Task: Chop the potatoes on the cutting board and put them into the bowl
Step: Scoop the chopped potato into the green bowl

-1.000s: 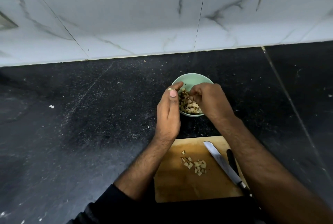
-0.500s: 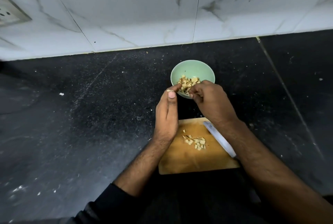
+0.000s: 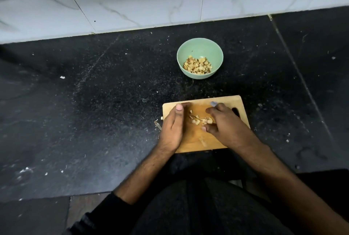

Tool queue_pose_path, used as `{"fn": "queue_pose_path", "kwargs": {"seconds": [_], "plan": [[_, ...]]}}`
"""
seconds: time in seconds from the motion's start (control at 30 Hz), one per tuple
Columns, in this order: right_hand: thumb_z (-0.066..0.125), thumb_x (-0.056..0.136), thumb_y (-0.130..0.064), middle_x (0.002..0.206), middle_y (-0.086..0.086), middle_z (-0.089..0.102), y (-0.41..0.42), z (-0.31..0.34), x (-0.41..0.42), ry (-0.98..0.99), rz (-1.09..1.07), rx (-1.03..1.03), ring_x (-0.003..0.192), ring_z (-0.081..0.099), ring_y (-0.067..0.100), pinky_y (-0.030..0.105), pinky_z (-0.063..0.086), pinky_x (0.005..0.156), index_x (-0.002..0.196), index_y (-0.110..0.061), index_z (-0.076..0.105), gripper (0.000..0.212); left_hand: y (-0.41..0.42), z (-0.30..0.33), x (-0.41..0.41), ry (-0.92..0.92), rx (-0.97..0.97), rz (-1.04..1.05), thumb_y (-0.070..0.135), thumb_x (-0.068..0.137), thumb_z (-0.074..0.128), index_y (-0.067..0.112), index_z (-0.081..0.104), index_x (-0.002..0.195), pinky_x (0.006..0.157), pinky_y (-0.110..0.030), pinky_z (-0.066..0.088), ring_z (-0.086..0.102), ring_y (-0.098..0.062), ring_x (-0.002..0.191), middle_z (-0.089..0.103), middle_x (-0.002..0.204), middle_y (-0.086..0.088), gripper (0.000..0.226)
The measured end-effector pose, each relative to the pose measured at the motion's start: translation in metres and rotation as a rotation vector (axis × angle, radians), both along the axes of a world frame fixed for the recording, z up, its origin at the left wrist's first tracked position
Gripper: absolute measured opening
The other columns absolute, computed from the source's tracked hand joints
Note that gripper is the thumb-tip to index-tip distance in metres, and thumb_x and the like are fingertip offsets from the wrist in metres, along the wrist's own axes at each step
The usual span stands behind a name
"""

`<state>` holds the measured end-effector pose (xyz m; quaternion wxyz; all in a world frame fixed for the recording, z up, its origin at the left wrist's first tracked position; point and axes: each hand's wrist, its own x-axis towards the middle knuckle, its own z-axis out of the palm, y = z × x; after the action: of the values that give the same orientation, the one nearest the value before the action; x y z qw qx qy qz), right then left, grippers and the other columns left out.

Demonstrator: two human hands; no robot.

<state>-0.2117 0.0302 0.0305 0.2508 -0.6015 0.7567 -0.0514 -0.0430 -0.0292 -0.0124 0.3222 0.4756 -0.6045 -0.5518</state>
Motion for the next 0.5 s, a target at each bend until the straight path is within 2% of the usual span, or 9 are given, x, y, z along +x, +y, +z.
{"fn": "queue_pose_path", "kwargs": {"seconds": [0.07, 0.13, 0.2, 0.3, 0.4, 0.43, 0.5], "plan": [[0.073, 0.091, -0.037, 0.159, 0.006, 0.028, 0.011, -0.008, 0.0, 0.031, -0.007, 0.024, 0.141, 0.037, 0.024, 0.038, 0.04, 0.111, 0.142, -0.014, 0.049, 0.061, 0.0, -0.003, 0.001, 0.025, 0.021, -0.007, 0.084, 0.089, 0.024, 0.018, 0.07, 0.123, 0.112, -0.043, 0.043, 0.061, -0.01, 0.122, 0.07, 0.124, 0.006, 0.088], [0.074, 0.091, -0.03, 0.158, 0.008, 0.029, 0.017, -0.017, 0.005, 0.022, -0.036, -0.031, 0.133, 0.046, 0.023, 0.035, 0.043, 0.106, 0.14, -0.012, 0.049, 0.058, 0.001, -0.002, -0.001, 0.061, 0.041, -0.033, 0.084, 0.089, 0.025, 0.018, 0.071, 0.118, 0.11, -0.046, 0.044, 0.064, -0.014, 0.119, 0.072, 0.12, 0.003, 0.086], [0.072, 0.093, -0.021, 0.143, 0.011, 0.044, 0.013, -0.021, 0.016, -0.05, -0.08, -0.08, 0.113, 0.059, 0.024, 0.037, 0.05, 0.096, 0.137, -0.01, 0.054, 0.048, 0.003, 0.001, -0.001, 0.084, 0.053, -0.055, 0.084, 0.089, 0.025, 0.018, 0.07, 0.117, 0.109, -0.048, 0.045, 0.065, -0.016, 0.117, 0.073, 0.118, 0.0, 0.084], [0.074, 0.092, -0.018, 0.118, 0.009, 0.055, 0.003, -0.023, 0.028, -0.108, -0.082, -0.154, 0.101, 0.061, 0.025, 0.041, 0.052, 0.088, 0.127, -0.01, 0.062, 0.039, 0.008, 0.003, 0.003, 0.095, 0.061, -0.047, 0.084, 0.089, 0.026, 0.017, 0.069, 0.12, 0.11, -0.048, 0.044, 0.065, -0.016, 0.117, 0.073, 0.118, -0.001, 0.085], [0.077, 0.09, -0.019, 0.109, -0.001, 0.054, 0.003, -0.022, 0.024, -0.205, -0.117, -0.23, 0.091, 0.056, 0.013, 0.032, 0.05, 0.086, 0.121, -0.016, 0.067, 0.033, 0.008, 0.007, 0.008, 0.111, 0.061, 0.005, 0.077, 0.093, 0.025, 0.022, 0.068, 0.119, 0.108, -0.05, 0.046, 0.066, -0.018, 0.115, 0.073, 0.117, -0.003, 0.075], [0.077, 0.089, -0.02, 0.109, -0.003, 0.053, 0.005, -0.022, 0.02, -0.226, -0.14, -0.266, 0.09, 0.054, 0.01, 0.029, 0.049, 0.086, 0.118, -0.018, 0.069, 0.03, 0.007, 0.009, 0.01, 0.123, 0.067, 0.026, 0.073, 0.094, 0.025, 0.019, 0.067, 0.12, 0.107, -0.05, 0.047, 0.067, -0.019, 0.113, 0.074, 0.116, -0.004, 0.074], [0.079, 0.087, -0.023, 0.117, -0.005, 0.052, 0.01, -0.024, 0.013, -0.236, -0.171, -0.327, 0.101, 0.057, 0.012, 0.033, 0.051, 0.091, 0.116, -0.02, 0.068, 0.031, 0.006, 0.011, 0.014, 0.138, 0.068, 0.063, 0.069, 0.094, 0.024, 0.016, 0.067, 0.118, 0.103, -0.05, 0.049, 0.069, -0.021, 0.109, 0.074, 0.113, -0.006, 0.072]]}}
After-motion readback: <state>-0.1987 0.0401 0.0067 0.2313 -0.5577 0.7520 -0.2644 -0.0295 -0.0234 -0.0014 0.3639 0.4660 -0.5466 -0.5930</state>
